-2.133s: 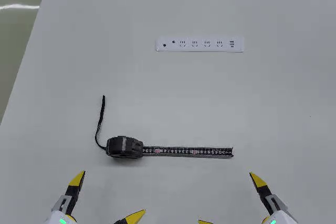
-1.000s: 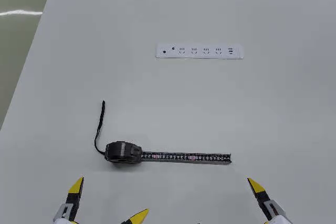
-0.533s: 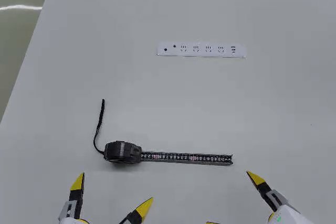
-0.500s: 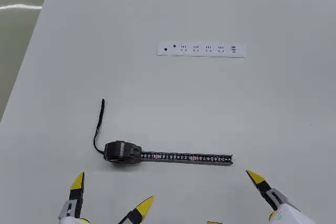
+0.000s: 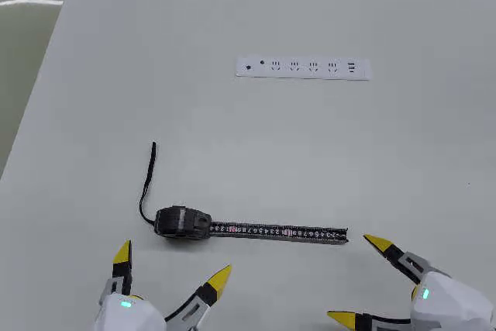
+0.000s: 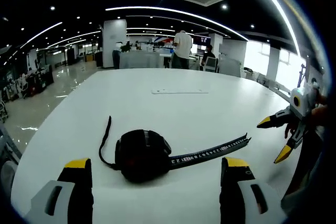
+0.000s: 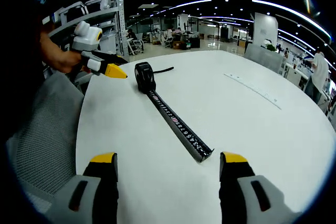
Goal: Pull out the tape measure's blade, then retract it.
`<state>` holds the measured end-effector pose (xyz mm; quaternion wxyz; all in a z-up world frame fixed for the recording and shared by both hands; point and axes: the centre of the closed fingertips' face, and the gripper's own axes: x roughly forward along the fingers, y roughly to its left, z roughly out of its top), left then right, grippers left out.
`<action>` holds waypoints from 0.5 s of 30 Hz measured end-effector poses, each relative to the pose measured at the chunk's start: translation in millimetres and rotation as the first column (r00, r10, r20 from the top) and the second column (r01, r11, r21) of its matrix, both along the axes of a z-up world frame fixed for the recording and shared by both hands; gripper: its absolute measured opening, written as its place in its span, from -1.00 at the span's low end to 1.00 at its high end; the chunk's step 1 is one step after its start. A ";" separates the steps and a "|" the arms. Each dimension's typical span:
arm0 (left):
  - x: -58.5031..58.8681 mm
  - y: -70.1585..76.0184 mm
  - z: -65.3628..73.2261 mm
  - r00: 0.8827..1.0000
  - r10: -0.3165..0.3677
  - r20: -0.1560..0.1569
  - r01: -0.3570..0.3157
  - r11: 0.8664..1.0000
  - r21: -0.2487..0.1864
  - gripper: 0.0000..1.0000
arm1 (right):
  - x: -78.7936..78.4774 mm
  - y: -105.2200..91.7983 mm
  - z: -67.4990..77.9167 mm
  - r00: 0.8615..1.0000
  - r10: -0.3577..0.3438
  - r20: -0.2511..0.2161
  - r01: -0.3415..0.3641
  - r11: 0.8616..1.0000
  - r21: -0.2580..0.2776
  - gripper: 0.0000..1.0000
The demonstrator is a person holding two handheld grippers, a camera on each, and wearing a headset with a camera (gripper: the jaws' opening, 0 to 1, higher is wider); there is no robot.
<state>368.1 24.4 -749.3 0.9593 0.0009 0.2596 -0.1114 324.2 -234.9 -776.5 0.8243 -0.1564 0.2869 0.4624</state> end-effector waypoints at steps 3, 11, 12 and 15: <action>3.3 0.7 -3.8 1.000 0.013 -0.003 -0.013 1.000 0.001 0.98 | 4.2 -3.5 -2.3 1.000 0.029 0.000 -0.029 1.000 -0.003 0.54; 8.3 0.4 -8.8 0.999 0.032 -0.005 -0.032 0.999 0.001 0.98 | 12.7 -8.6 -6.7 0.997 0.073 0.001 -0.073 0.997 -0.007 0.34; 8.4 0.4 -8.8 0.999 0.033 -0.005 -0.033 0.999 0.001 0.97 | 12.9 -8.6 -6.8 0.997 0.074 0.001 -0.074 0.997 -0.007 0.31; 14.7 0.2 -13.5 0.999 0.046 -0.012 -0.047 0.999 -0.005 0.95 | 22.0 -10.4 -11.4 0.994 0.111 0.009 -0.111 0.994 -0.007 0.22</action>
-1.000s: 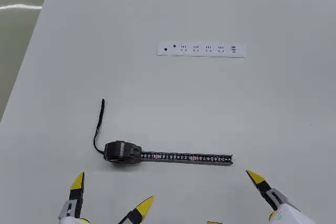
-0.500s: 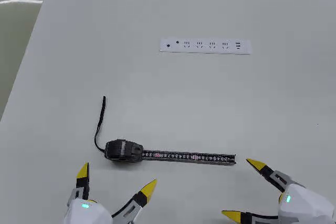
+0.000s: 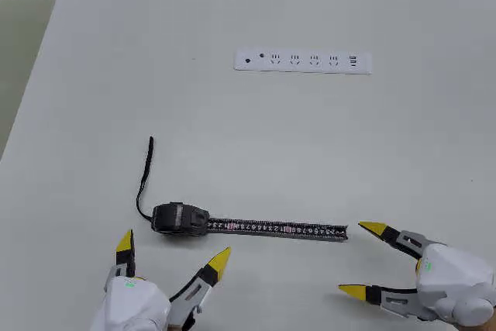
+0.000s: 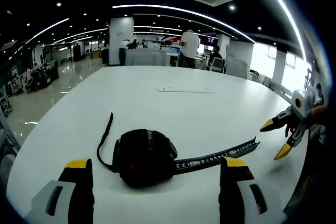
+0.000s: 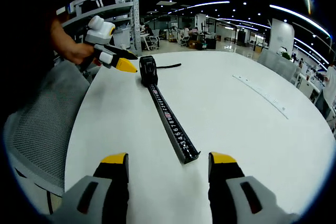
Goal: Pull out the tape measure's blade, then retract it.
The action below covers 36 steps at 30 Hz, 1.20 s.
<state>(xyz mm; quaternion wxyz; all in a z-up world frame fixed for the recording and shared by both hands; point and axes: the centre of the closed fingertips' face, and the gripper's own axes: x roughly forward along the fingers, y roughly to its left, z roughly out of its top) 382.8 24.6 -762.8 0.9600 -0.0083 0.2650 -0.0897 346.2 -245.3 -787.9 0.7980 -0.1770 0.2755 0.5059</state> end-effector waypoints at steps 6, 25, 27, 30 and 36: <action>5.5 -0.9 -2.5 1.000 0.009 -0.005 -0.009 1.000 -0.006 0.88 | 6.9 -1.7 -3.6 1.000 0.029 0.007 -0.029 1.000 0.001 0.01; 27.7 -1.9 -21.3 0.998 0.049 -0.025 -0.049 0.999 0.004 0.68 | 31.8 -2.0 -30.0 0.979 0.204 -0.011 -0.204 0.978 -0.050 -0.50; 28.4 -2.1 -22.2 0.999 0.047 -0.028 -0.047 0.999 0.004 0.66 | 30.7 -1.8 -33.0 0.976 0.219 -0.013 -0.219 0.974 -0.057 -0.55; 30.8 -2.1 -24.2 0.999 0.046 -0.030 -0.046 0.999 0.006 0.65 | 29.9 -0.9 -35.0 0.971 0.240 -0.006 -0.240 0.968 -0.066 -0.57; 34.5 -2.4 -24.8 0.999 0.045 -0.028 -0.045 0.999 0.009 0.60 | 29.1 0.9 -34.6 0.965 0.261 0.000 -0.260 0.963 -0.064 -0.66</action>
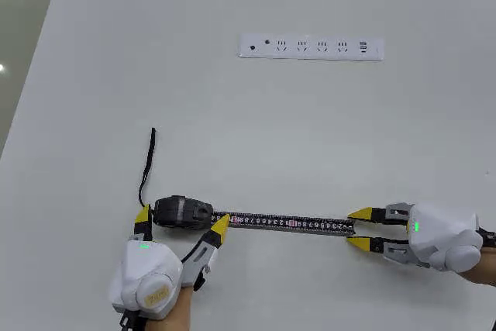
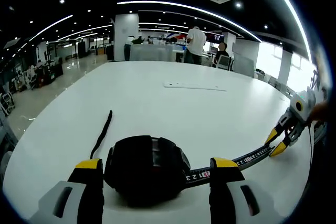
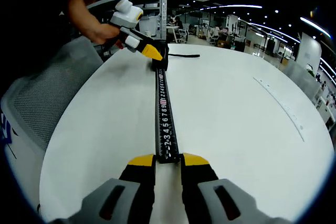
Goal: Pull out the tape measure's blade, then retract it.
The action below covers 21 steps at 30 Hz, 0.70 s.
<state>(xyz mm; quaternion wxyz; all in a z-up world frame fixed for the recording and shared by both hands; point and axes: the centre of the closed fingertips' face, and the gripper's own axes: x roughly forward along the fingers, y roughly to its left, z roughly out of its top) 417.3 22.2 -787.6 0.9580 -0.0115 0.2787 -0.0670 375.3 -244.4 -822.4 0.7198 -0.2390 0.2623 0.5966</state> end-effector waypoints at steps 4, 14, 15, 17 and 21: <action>1.4 1.6 -0.8 1.000 0.010 -0.003 -0.010 1.000 -0.002 0.58 | 0.2 -0.8 -2.4 1.000 -0.003 -0.011 0.003 1.000 0.005 -0.71; 1.3 5.5 -4.5 0.999 0.029 -0.025 -0.029 1.000 0.007 0.51 | -1.5 0.5 -0.6 1.000 0.023 -0.015 -0.023 1.000 -0.003 -0.75; 1.4 5.4 -4.9 0.999 0.030 -0.027 -0.030 1.000 0.006 0.49 | -1.4 0.0 -1.4 1.000 0.024 -0.016 -0.024 1.000 -0.003 -0.75; 0.5 6.3 -7.9 0.999 0.032 -0.039 -0.032 0.999 0.014 0.47 | -1.2 0.0 -1.8 1.000 0.024 -0.017 -0.024 1.000 -0.004 -0.75; 1.2 8.6 -9.4 0.998 0.050 -0.042 -0.050 0.999 0.002 0.41 | -1.1 -0.1 -2.1 1.000 0.024 -0.015 -0.024 1.000 -0.004 -0.75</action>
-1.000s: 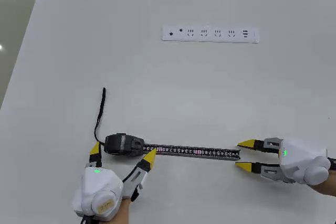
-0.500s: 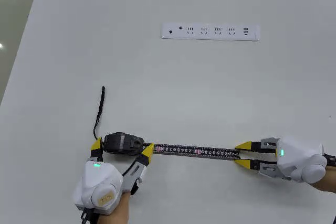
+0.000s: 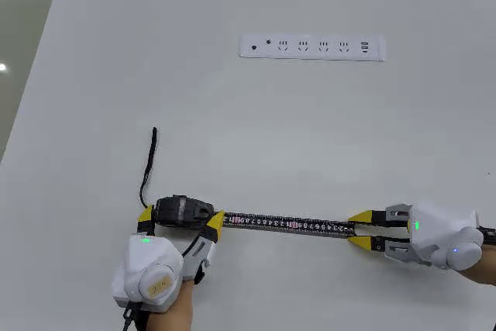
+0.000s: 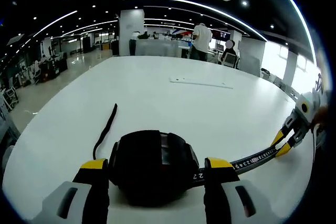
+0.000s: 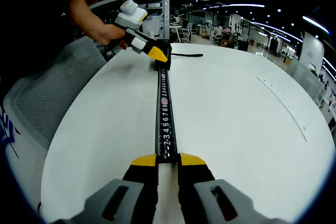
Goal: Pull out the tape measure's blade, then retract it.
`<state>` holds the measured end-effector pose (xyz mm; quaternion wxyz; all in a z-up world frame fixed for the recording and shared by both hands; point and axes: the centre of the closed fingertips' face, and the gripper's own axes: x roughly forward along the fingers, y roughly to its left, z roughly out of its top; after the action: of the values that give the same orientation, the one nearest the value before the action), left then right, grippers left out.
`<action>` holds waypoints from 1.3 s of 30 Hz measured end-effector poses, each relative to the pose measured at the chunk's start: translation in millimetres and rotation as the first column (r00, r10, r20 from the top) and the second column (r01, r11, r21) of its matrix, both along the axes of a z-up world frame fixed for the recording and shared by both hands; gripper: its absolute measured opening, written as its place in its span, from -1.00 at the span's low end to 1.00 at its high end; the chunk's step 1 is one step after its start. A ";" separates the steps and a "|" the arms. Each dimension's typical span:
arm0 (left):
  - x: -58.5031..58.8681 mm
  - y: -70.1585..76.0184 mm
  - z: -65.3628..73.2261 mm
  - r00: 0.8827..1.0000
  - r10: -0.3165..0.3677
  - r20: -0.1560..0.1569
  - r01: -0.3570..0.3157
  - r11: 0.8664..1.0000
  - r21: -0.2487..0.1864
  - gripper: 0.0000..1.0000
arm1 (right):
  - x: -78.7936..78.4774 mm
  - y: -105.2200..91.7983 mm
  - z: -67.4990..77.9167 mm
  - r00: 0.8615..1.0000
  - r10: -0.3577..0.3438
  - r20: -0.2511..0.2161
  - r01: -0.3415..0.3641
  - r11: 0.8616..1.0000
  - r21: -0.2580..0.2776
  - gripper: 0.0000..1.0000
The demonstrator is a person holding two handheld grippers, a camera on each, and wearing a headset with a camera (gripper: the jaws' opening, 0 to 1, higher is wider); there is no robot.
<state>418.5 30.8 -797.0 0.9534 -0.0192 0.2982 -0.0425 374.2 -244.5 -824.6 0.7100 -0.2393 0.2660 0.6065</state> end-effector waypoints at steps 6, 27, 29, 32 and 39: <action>1.4 2.9 -1.8 1.000 0.017 -0.001 -0.017 1.000 -0.004 0.35 | 0.0 0.2 0.6 1.000 0.000 0.001 0.000 1.000 -0.001 -0.75; -0.4 3.7 -4.2 0.999 -0.008 -0.045 0.009 1.000 0.026 0.22 | -2.3 0.2 1.4 1.000 0.015 0.005 -0.015 1.000 -0.017 -0.76; -0.4 3.8 -4.4 0.999 -0.014 -0.050 0.015 1.000 0.025 0.21 | -2.9 -0.1 0.4 1.000 0.017 0.004 -0.017 1.000 -0.019 -0.76; -0.4 4.1 -4.8 0.998 -0.017 -0.056 0.018 1.000 0.023 0.21 | -3.5 0.3 1.2 1.000 0.018 0.004 -0.018 1.000 -0.020 -0.76; -0.6 3.9 -4.2 0.998 -0.020 -0.059 0.021 1.000 0.013 0.20 | -3.8 0.2 0.9 1.000 0.019 0.007 -0.019 1.000 -0.024 -0.76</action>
<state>417.9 34.7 -801.3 0.9438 -0.0107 0.3267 -0.0498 370.4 -244.3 -823.6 0.7021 -0.2527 0.2685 0.6092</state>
